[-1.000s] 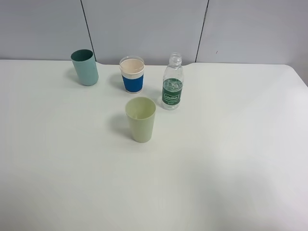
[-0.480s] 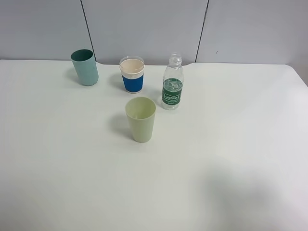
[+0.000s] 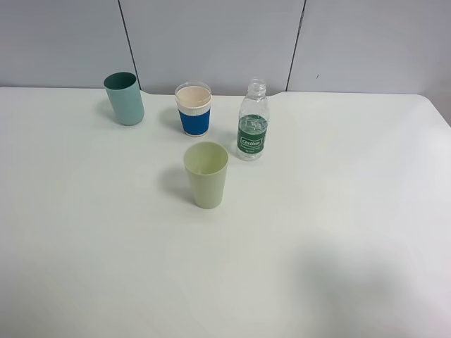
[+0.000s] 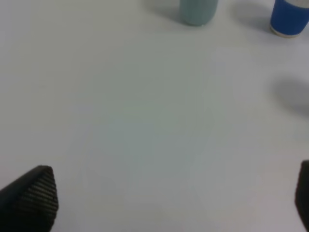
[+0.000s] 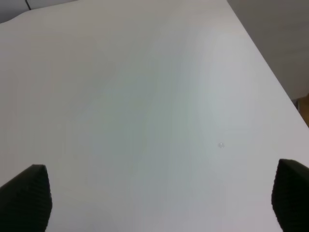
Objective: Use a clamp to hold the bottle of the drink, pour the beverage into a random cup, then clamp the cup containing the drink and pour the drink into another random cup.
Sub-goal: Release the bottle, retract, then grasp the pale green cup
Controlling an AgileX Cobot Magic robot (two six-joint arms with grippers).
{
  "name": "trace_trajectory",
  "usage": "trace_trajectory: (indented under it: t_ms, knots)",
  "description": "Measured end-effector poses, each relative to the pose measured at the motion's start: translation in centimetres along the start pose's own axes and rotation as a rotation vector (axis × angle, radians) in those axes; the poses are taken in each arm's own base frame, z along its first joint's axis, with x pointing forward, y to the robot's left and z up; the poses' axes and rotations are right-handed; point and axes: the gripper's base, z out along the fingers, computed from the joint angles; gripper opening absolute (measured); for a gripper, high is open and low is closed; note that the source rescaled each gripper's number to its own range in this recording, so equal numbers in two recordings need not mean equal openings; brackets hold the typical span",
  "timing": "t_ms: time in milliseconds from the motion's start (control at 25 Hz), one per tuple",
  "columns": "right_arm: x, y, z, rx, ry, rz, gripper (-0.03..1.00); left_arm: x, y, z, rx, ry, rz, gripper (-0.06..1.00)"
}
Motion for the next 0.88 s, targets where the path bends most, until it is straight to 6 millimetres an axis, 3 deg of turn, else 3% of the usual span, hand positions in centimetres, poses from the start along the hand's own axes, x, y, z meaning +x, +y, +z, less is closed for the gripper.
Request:
trace_trajectory:
  t_ms: [880]
  knots:
    - [0.00,0.00,0.00,0.000,0.000,0.000,0.95,0.00,0.00,0.00,0.000,0.000,0.000,1.00]
